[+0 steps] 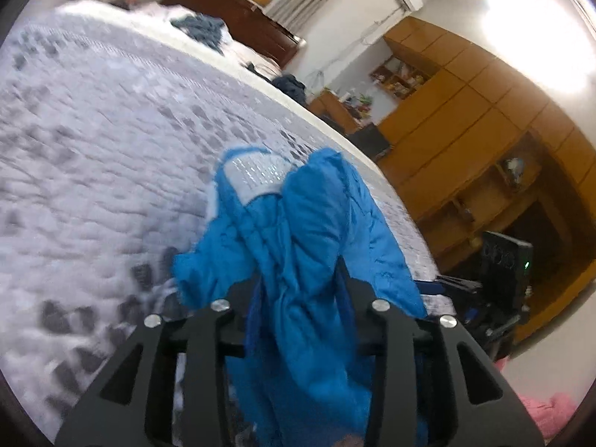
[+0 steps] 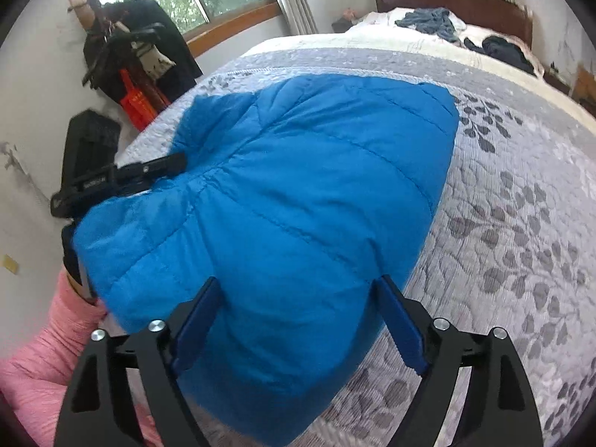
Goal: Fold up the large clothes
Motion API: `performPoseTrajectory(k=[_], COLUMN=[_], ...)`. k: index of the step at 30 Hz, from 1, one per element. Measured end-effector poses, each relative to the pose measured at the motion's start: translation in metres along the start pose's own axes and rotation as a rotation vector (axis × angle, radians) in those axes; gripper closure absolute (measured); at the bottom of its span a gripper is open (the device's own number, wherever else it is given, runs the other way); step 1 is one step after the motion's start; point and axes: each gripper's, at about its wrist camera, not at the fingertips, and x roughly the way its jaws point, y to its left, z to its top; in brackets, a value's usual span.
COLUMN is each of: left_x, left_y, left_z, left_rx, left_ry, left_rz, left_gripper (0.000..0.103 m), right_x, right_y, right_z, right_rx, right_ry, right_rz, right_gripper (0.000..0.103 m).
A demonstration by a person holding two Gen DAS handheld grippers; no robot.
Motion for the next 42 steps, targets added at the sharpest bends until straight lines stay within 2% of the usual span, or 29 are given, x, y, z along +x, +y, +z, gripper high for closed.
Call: performPoseTrajectory(k=[3, 7, 11, 14, 15, 16, 17, 19, 21, 23, 26, 30, 33, 36, 39, 42], left_x=[-0.036, -0.065, -0.065, -0.048, -0.042, -0.038, -0.033, -0.033, -0.041, -0.051, -0.053, -0.032, -0.014, -0.009, -0.009, -0.021], left_y=[-0.018, -0.056, -0.103, -0.116, -0.114, -0.112, -0.106, -0.100, -0.095, -0.085, -0.062, -0.030, -0.010, -0.006, -0.015, -0.025], left_z=[-0.011, -0.029, -0.046, -0.049, -0.049, -0.048, -0.048, -0.046, -0.050, -0.055, -0.064, -0.079, -0.084, -0.085, -0.085, -0.080], left_rx=[0.049, 0.098, 0.199, 0.219, 0.210, 0.200, 0.172, 0.135, 0.130, 0.096, 0.043, -0.021, -0.061, -0.051, -0.002, 0.000], left_ry=[-0.056, -0.058, -0.019, 0.024, 0.037, 0.048, 0.071, 0.076, 0.069, 0.065, 0.075, 0.142, 0.174, 0.179, 0.174, 0.163], left_rz=[0.054, -0.009, -0.037, 0.010, 0.031, 0.034, 0.023, -0.012, -0.024, -0.032, -0.004, 0.009, -0.013, -0.015, 0.023, 0.036], left_gripper=[0.067, 0.064, 0.051, 0.051, 0.055, 0.075, 0.083, 0.091, 0.094, 0.095, 0.095, 0.094, 0.094, 0.093, 0.091, 0.087], right_x=[-0.017, -0.034, -0.038, -0.036, -0.035, -0.033, -0.032, -0.028, -0.025, -0.020, -0.013, 0.001, 0.014, 0.021, 0.023, 0.013], right_y=[-0.003, -0.004, 0.000, 0.003, 0.004, 0.005, 0.005, 0.006, 0.005, 0.003, 0.000, 0.000, -0.001, -0.007, -0.010, -0.007], right_z=[-0.005, -0.015, -0.022, -0.026, -0.027, -0.027, -0.027, -0.028, -0.029, -0.029, -0.029, -0.029, -0.030, -0.031, -0.032, -0.034], right_rx=[0.007, 0.005, -0.001, -0.002, -0.003, -0.004, -0.005, -0.005, -0.005, 0.001, 0.005, -0.001, 0.006, 0.027, 0.041, 0.037], right_ry=[-0.022, -0.037, -0.034, -0.032, -0.032, -0.032, -0.031, -0.025, -0.015, 0.000, 0.020, 0.054, 0.083, 0.095, 0.094, 0.069], right_rz=[0.015, -0.004, 0.001, 0.021, 0.029, 0.034, 0.038, 0.048, 0.052, 0.061, 0.072, 0.079, 0.096, 0.114, 0.128, 0.118], right_gripper=[0.019, 0.019, 0.019, 0.019, 0.019, 0.019, 0.019, 0.019, 0.019, 0.019, 0.019, 0.019, 0.018, 0.017, 0.017, 0.017])
